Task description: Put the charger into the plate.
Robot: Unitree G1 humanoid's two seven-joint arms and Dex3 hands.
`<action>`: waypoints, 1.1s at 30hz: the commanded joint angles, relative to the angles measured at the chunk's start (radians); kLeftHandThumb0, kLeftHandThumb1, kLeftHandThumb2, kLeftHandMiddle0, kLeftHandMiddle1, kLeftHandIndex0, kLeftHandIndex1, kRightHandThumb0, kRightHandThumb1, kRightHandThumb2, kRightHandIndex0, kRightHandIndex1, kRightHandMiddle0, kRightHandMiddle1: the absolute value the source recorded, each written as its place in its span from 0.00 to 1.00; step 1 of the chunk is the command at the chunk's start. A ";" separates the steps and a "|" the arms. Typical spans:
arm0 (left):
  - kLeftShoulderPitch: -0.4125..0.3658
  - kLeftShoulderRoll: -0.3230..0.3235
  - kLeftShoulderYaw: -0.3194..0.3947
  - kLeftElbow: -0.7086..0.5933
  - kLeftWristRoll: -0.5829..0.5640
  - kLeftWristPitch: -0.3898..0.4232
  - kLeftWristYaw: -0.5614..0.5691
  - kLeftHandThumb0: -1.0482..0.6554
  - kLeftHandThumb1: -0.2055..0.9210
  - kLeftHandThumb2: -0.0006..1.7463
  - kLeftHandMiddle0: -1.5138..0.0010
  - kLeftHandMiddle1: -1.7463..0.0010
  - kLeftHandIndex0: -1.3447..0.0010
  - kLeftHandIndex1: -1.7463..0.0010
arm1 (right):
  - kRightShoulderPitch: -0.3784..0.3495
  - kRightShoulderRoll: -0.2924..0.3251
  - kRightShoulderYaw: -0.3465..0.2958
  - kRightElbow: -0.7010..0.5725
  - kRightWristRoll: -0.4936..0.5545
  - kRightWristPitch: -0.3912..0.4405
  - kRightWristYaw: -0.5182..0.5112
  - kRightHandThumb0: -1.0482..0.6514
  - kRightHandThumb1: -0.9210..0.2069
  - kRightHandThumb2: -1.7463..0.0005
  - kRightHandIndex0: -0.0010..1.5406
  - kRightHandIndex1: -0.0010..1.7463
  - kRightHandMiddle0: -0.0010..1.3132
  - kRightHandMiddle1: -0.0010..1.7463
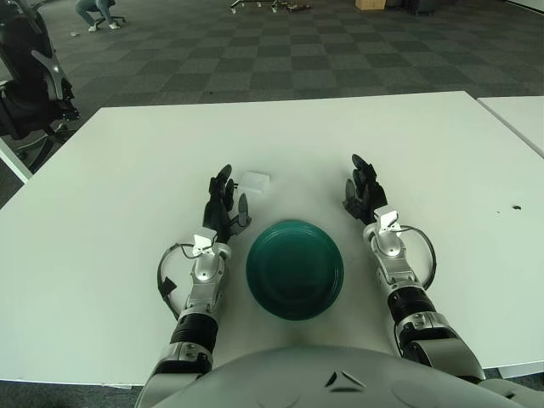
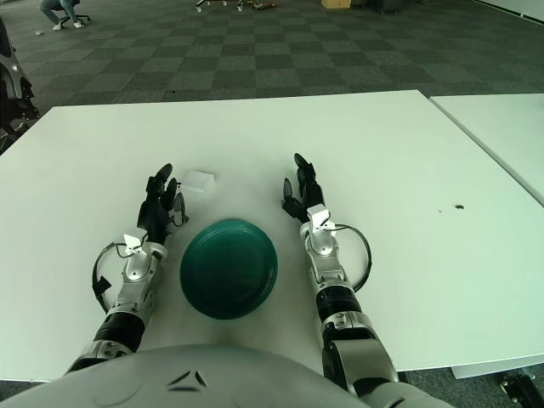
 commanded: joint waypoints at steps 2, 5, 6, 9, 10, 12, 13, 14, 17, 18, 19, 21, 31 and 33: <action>0.133 -0.007 0.002 0.100 0.010 0.045 0.013 0.13 1.00 0.51 0.87 1.00 1.00 0.66 | 0.137 0.008 -0.007 0.126 0.011 0.144 0.012 0.14 0.00 0.56 0.08 0.01 0.00 0.21; 0.133 -0.006 0.002 0.094 0.011 0.048 0.015 0.13 1.00 0.51 0.86 1.00 1.00 0.66 | 0.134 0.009 -0.007 0.118 0.012 0.146 0.014 0.14 0.00 0.57 0.08 0.01 0.00 0.20; 0.134 -0.006 0.001 0.092 0.012 0.047 0.015 0.13 1.00 0.51 0.86 1.00 1.00 0.65 | 0.136 0.010 -0.007 0.111 0.013 0.148 0.015 0.14 0.00 0.57 0.08 0.01 0.00 0.20; 0.136 -0.006 0.000 0.086 0.014 0.044 0.016 0.14 1.00 0.51 0.86 1.00 1.00 0.66 | 0.141 0.011 -0.006 0.099 0.013 0.153 0.014 0.15 0.00 0.57 0.08 0.01 0.00 0.20; 0.136 -0.005 0.000 0.084 0.013 0.045 0.015 0.14 1.00 0.51 0.86 1.00 1.00 0.66 | 0.142 0.012 -0.006 0.097 0.013 0.154 0.012 0.15 0.00 0.57 0.08 0.01 0.00 0.20; 0.138 -0.004 -0.001 0.080 0.014 0.046 0.014 0.14 1.00 0.50 0.87 1.00 1.00 0.66 | 0.146 0.013 -0.007 0.093 0.013 0.156 0.009 0.14 0.00 0.57 0.09 0.01 0.00 0.20; 0.138 -0.004 -0.001 0.079 0.014 0.047 0.014 0.14 1.00 0.50 0.87 1.00 1.00 0.66 | 0.148 0.013 -0.007 0.091 0.012 0.156 0.008 0.14 0.00 0.57 0.09 0.01 0.00 0.21; 0.138 -0.004 -0.001 0.078 0.013 0.047 0.013 0.14 1.00 0.50 0.87 1.00 1.00 0.67 | 0.148 0.013 -0.008 0.093 0.012 0.157 0.007 0.14 0.00 0.57 0.09 0.01 0.00 0.21; 0.139 -0.003 0.000 0.076 0.012 0.048 0.012 0.14 1.00 0.50 0.87 1.00 1.00 0.67 | 0.146 0.015 -0.009 0.098 0.012 0.160 0.003 0.15 0.00 0.56 0.10 0.01 0.00 0.22; 0.139 -0.002 0.000 0.076 0.012 0.048 0.011 0.14 1.00 0.50 0.87 1.00 1.00 0.67 | 0.145 0.016 -0.009 0.099 0.012 0.160 0.002 0.15 0.00 0.56 0.10 0.01 0.00 0.23; 0.139 -0.002 0.001 0.076 0.012 0.048 0.012 0.15 1.00 0.50 0.87 1.00 1.00 0.67 | 0.145 0.016 -0.009 0.100 0.011 0.161 0.001 0.15 0.00 0.56 0.10 0.01 0.00 0.23; 0.139 0.001 0.002 0.076 0.017 0.044 0.018 0.15 1.00 0.50 0.87 1.00 1.00 0.68 | 0.144 0.018 -0.009 0.102 0.011 0.162 0.001 0.15 0.00 0.56 0.10 0.01 0.00 0.23; 0.130 0.068 -0.012 -0.106 0.267 0.081 0.257 0.15 1.00 0.51 0.87 1.00 1.00 0.64 | 0.134 0.017 -0.009 0.119 0.013 0.163 0.007 0.16 0.00 0.56 0.09 0.00 0.00 0.21; 0.141 0.084 -0.014 -0.195 0.360 0.097 0.325 0.14 1.00 0.51 0.87 1.00 1.00 0.61 | 0.131 0.017 -0.009 0.123 0.013 0.163 0.009 0.16 0.00 0.56 0.08 0.00 0.00 0.20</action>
